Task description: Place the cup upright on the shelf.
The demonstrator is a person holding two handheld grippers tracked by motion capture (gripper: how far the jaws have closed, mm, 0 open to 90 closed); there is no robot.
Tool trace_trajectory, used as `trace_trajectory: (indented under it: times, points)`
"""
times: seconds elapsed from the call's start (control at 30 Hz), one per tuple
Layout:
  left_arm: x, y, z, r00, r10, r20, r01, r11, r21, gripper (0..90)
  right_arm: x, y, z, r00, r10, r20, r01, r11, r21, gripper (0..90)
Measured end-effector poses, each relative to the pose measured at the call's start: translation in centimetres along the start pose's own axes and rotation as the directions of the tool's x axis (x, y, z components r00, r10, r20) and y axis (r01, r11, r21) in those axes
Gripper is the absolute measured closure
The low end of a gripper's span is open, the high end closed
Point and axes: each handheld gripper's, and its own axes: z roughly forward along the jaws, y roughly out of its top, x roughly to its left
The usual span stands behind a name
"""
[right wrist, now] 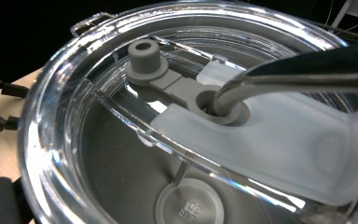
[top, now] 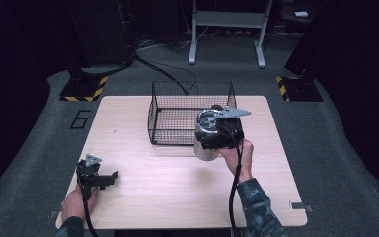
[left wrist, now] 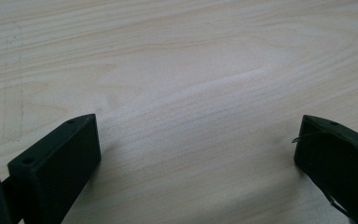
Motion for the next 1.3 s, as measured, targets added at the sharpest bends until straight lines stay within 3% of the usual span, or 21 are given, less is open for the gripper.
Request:
trace_trajectory:
  times: [1.3]
  points:
    - [0.0,0.0,0.0,1.0,-0.004,0.003,0.004,1.0,0.004,0.2,-2.5,6.3,0.2,0.9999,-0.005,0.015,0.006,1.0,-0.023,3.5]
